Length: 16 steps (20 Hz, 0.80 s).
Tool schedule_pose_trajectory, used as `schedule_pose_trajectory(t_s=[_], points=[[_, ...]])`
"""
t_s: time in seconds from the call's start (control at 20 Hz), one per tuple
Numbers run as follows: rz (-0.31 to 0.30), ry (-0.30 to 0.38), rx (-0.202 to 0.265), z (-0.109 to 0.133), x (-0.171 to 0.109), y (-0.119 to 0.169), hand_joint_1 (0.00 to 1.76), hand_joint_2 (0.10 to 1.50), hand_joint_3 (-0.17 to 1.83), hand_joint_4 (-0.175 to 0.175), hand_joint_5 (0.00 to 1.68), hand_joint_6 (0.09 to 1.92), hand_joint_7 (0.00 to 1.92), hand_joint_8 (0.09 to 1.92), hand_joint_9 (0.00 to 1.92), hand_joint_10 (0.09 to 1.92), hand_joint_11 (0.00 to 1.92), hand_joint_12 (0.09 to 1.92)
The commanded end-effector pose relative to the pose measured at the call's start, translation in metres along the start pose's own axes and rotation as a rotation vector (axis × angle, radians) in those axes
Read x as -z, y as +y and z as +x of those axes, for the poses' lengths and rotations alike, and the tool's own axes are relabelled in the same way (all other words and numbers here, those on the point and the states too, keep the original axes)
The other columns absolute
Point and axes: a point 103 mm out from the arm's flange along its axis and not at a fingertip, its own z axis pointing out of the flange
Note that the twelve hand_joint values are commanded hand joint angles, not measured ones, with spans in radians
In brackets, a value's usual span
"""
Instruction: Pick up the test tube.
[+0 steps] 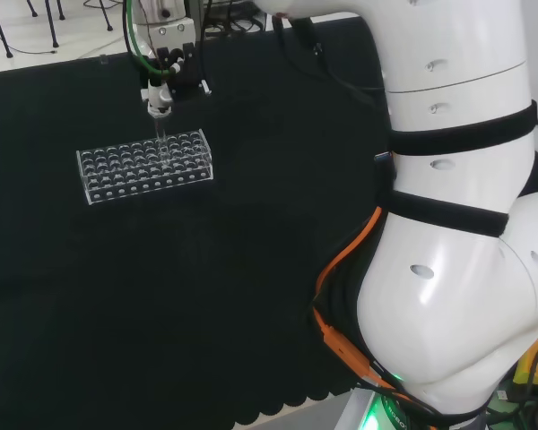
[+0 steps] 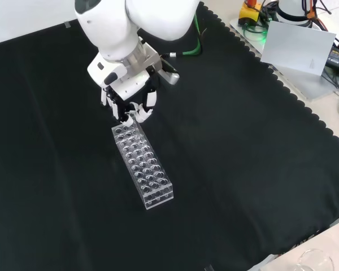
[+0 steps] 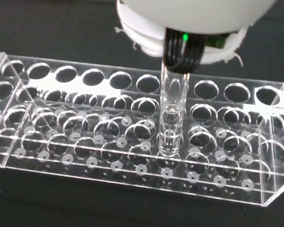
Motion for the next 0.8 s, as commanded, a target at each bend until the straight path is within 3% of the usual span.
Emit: schedule_pose_trajectory(t_s=[0.05, 0.8], points=[[-0.030, 0.013, 0.018, -0.007, 0.017, -0.008, 1.43, 0.68, 0.55, -0.175, 1.29, 0.56, 1.68, 0.66, 1.30, 0.61, 1.00, 1.18], [-0.101, 0.058, 0.044, -0.022, 0.064, -0.034, 1.43, 0.67, 0.55, -0.175, 1.30, 0.55, 1.68, 0.65, 1.31, 0.60, 1.01, 1.18]])
